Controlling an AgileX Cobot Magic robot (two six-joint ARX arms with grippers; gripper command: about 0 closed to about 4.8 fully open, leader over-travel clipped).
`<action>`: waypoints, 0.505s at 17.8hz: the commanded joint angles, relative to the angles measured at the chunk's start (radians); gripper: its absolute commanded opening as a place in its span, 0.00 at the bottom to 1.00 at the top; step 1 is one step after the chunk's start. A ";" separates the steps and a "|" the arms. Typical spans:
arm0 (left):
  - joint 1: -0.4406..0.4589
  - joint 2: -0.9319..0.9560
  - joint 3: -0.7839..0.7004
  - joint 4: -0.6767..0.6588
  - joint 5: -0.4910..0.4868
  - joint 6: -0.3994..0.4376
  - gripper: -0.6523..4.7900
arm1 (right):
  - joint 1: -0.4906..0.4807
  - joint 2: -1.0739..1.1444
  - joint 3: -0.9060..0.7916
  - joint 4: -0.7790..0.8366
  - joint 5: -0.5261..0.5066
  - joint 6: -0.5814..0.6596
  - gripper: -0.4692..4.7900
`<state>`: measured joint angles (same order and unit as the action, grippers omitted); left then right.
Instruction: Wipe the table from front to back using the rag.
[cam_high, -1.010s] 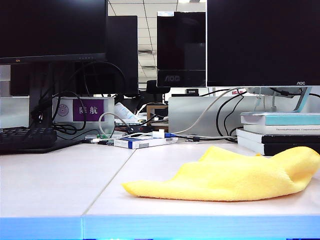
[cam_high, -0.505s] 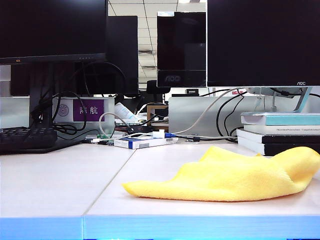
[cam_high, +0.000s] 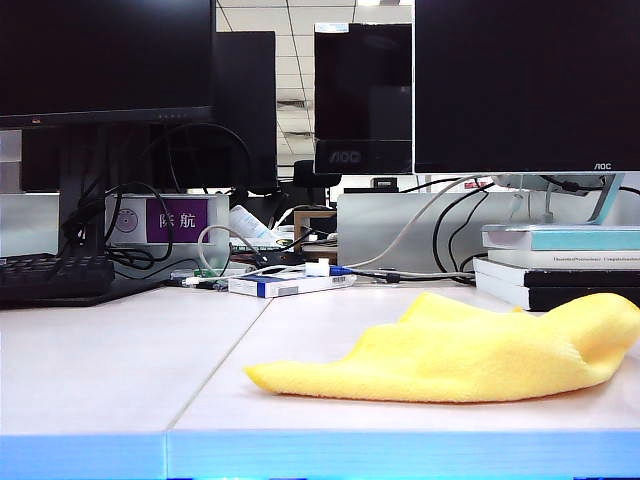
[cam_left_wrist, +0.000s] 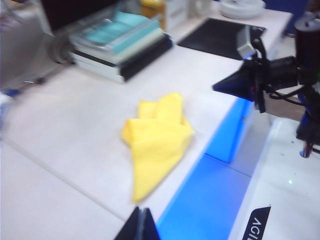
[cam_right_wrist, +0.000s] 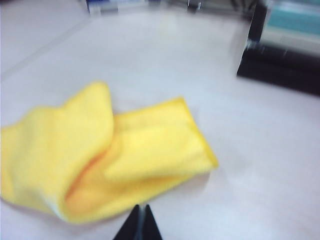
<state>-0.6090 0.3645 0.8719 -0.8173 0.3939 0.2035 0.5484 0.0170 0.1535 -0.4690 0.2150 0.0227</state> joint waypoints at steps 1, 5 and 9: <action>0.000 0.001 -0.172 0.290 0.013 -0.064 0.11 | 0.000 0.001 -0.007 0.000 0.000 0.005 0.09; -0.001 0.002 -0.465 0.730 -0.012 -0.205 0.11 | -0.001 0.001 -0.007 -0.022 0.000 0.005 0.09; 0.000 0.002 -0.648 0.866 -0.134 -0.202 0.11 | -0.001 0.001 -0.007 -0.022 0.000 0.005 0.09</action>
<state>-0.6086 0.3679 0.2363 0.0044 0.2935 -0.0090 0.5480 0.0170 0.1421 -0.4999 0.2138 0.0227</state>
